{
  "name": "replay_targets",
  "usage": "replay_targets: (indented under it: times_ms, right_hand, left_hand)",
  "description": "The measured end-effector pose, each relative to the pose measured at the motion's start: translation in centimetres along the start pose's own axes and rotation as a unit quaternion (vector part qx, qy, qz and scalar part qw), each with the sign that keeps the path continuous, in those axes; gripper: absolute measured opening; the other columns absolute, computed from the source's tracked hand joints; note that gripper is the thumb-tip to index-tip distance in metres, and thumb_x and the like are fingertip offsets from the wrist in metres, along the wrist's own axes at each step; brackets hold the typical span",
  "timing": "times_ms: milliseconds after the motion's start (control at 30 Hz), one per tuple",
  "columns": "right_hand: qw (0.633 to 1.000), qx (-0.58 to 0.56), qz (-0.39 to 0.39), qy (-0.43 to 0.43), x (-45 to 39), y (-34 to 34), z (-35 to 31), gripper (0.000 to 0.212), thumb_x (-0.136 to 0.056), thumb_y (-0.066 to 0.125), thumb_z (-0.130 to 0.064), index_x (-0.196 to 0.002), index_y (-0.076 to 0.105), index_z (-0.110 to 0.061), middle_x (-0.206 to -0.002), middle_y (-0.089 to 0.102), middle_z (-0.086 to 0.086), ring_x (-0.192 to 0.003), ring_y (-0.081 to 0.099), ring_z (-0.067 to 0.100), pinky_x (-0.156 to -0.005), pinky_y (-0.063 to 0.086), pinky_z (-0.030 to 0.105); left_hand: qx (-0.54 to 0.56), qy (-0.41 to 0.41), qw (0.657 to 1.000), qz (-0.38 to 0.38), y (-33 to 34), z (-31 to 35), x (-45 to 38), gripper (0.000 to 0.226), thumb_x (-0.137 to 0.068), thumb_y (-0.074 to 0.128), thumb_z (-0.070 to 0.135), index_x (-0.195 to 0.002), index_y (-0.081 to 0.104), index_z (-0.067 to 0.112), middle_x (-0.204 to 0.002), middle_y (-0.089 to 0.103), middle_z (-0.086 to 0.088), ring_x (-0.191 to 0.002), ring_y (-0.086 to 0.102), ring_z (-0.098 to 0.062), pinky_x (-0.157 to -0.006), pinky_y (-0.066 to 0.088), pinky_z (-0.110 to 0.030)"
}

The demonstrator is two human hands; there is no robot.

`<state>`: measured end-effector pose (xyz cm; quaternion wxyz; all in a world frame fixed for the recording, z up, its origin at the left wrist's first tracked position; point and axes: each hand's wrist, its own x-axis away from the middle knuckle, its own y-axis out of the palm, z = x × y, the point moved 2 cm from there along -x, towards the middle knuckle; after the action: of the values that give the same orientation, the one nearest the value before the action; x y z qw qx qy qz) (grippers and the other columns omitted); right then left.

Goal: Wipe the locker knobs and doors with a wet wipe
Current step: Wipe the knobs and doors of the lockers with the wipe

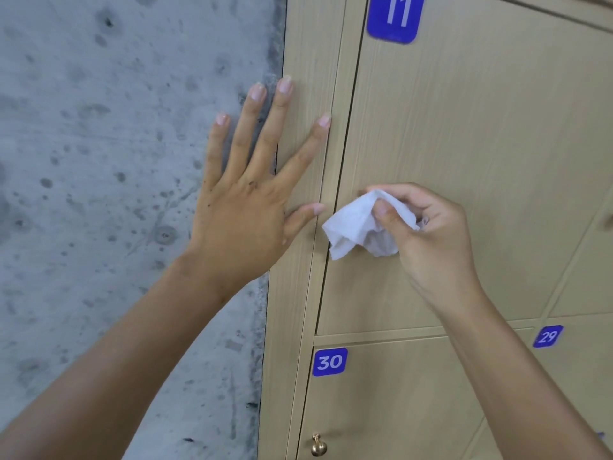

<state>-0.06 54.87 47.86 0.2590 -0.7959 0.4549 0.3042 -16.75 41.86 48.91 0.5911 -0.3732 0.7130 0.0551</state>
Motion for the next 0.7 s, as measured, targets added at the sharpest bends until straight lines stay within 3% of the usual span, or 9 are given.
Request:
replay_targets:
  times_ms: [133,267,333,500,700]
  right_hand:
    - [1.000,-0.007,0.000,0.008,0.15,0.23,-0.11,0.019,-0.089,0.071,-0.004,-0.100,0.074,-0.020,-0.093,0.077,-0.009,-0.085,0.071,0.001,-0.072,0.050,0.012]
    - [1.000,0.011,0.017,-0.001,-0.10,0.68,-0.12,0.019,-0.082,0.081,-0.014,-0.090,0.073,-0.029,-0.085,0.077,-0.008,-0.082,0.073,0.014,-0.071,0.055,0.027]
    - [1.000,0.014,0.020,-0.004,-0.17,0.75,-0.14,0.017,-0.082,0.081,-0.016,-0.089,0.073,-0.029,-0.084,0.077,-0.007,-0.081,0.073,0.016,-0.070,0.056,0.028]
    - [0.999,0.006,0.038,-0.007,-0.56,0.69,-0.11,0.011,-0.091,0.072,-0.018,-0.083,0.074,-0.025,-0.076,0.073,-0.012,-0.075,0.068,0.006,-0.067,0.050,0.021]
    - [0.994,0.076,0.069,-0.045,-0.42,0.89,0.46,0.018,-0.099,0.056,-0.026,-0.086,0.067,-0.019,-0.073,0.062,-0.005,-0.067,0.054,0.014,-0.062,0.042,0.030]
  left_hand:
    - [0.002,0.009,1.000,0.004,-0.08,-0.52,0.04,0.082,-0.099,0.039,0.070,-0.165,0.006,0.033,-0.173,0.002,-0.016,-0.159,0.002,-0.035,-0.127,0.008,-0.055]
    - [-0.009,0.010,1.000,-0.001,0.13,-0.51,0.08,0.080,-0.101,0.032,0.070,-0.165,0.001,0.032,-0.173,-0.001,-0.016,-0.159,-0.001,-0.035,-0.127,0.007,-0.056]
    - [-0.012,0.009,1.000,-0.002,0.16,-0.46,0.08,0.079,-0.102,0.028,0.070,-0.165,-0.001,0.032,-0.172,-0.002,-0.016,-0.159,-0.002,-0.035,-0.127,0.006,-0.057]
    - [-0.013,0.011,1.000,-0.004,0.10,-0.48,0.06,0.078,-0.102,0.022,0.072,-0.165,-0.002,0.031,-0.172,-0.003,-0.016,-0.159,-0.003,-0.036,-0.126,0.007,-0.059]
    - [-0.015,0.011,1.000,-0.006,0.07,-0.45,0.09,0.080,-0.102,0.023,0.073,-0.165,-0.003,0.032,-0.172,-0.004,-0.016,-0.159,-0.003,-0.036,-0.127,0.005,-0.057]
